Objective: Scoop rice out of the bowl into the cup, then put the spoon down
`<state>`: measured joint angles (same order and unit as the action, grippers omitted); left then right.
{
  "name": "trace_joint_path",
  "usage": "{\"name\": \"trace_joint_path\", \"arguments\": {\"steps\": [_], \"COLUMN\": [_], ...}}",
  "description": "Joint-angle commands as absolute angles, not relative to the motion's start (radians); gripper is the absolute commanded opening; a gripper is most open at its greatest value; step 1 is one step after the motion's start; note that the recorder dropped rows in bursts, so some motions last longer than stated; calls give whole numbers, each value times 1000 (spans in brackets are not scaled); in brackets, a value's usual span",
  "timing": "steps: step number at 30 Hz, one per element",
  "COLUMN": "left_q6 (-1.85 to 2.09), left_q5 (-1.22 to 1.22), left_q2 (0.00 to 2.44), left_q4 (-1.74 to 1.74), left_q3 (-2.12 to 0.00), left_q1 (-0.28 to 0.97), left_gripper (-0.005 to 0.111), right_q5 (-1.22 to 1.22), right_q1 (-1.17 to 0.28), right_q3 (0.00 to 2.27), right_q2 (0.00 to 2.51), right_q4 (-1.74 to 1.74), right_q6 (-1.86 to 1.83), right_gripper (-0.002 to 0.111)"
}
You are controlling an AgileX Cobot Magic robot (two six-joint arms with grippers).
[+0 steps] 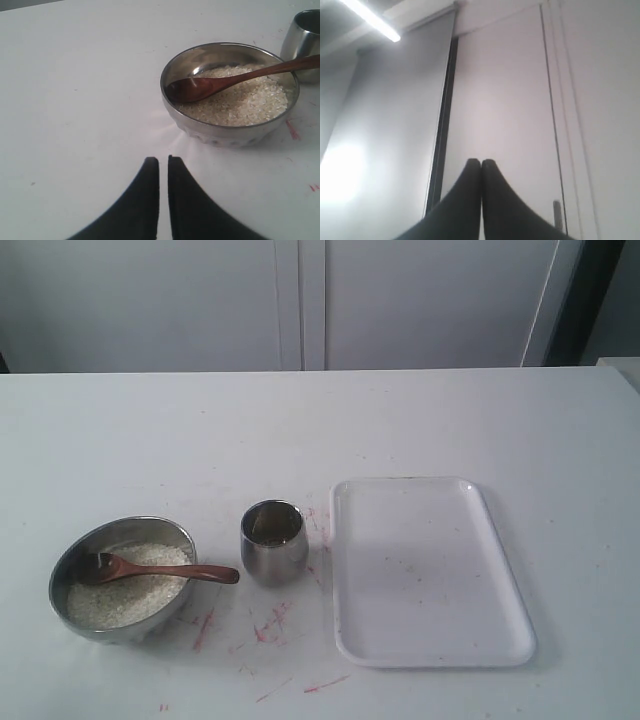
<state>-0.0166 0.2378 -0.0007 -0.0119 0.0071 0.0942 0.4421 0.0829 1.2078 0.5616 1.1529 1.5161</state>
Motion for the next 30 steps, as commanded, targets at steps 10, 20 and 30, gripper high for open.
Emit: {"name": "trace_joint_path", "arguments": {"steps": [10,20,30], "left_q6": [-19,-19,-19], "left_q5": [237,237,237], "left_q2": [0,0,0], "left_q4": [-21,-21,-21], "left_q3": [0,0,0], "left_q1": [93,93,93], "left_gripper": [14,14,14], "right_q5": [1005,1203,1203], "right_q1": [88,30,-205], "right_q3": [1379,1383,1384], "right_q2": [890,1044,1122], "right_q4": [1720,1744,1744], "right_q6": [2101,2101,2099], "right_gripper": [0,0,0]}}
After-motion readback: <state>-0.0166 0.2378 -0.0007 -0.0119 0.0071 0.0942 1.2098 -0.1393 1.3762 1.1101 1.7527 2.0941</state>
